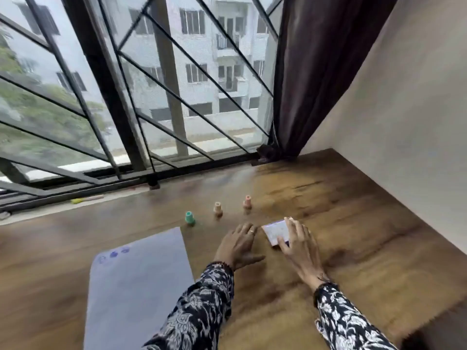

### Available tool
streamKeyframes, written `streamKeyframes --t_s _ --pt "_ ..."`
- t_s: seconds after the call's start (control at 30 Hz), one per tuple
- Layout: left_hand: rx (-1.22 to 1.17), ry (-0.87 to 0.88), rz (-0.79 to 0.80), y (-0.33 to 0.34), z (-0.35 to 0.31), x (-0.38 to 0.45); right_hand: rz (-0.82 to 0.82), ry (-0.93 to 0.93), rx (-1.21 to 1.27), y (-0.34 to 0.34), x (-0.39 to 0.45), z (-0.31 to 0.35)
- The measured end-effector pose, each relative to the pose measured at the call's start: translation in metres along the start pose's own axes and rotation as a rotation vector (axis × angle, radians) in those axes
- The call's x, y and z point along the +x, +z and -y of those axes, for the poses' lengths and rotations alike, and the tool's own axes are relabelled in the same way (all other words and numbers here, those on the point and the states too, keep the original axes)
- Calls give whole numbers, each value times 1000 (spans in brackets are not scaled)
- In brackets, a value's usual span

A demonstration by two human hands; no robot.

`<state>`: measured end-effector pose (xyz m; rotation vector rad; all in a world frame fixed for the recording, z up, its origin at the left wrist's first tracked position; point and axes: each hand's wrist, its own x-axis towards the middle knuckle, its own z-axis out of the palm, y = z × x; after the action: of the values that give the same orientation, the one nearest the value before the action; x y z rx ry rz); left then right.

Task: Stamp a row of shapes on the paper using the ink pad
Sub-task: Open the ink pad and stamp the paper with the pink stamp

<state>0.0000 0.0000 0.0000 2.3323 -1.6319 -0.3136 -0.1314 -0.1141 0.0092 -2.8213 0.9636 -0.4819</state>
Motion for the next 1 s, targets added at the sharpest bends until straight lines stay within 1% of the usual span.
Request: streamKeyframes --t_s 0.1,0.17,0.23,0.37,0.43,0.6,0.7,0.77,0.9,1.0 --pt "-39 -91 26 12 -5 18 -40 112 124 11 2 -24" --pt "-75 -143 5 18 -6 29 -34 172 213 16 1 -36" --pt "-114 -166 -15 25 -7 32 -13 198 297 22 1 -43" --pt "-179 -168 -99 32 -11 25 -3 232 387 21 1 -43" --pt "-210 -180 -141 33 -12 12 -5 254 440 18 -3 -38" --pt "-236 -246 -178 35 -7 -45 -1 244 585 10 -39 -5" --pt "-212 -277 -147 32 0 -77 23 294 667 4 -68 19" --pt "-181 -302 -135 29 7 -94 70 313 699 1 -85 35" --pt "-230 -359 -98 23 15 -110 206 259 655 1 -105 60" --pt "-282 -349 -108 17 21 -111 238 243 611 6 -108 71"
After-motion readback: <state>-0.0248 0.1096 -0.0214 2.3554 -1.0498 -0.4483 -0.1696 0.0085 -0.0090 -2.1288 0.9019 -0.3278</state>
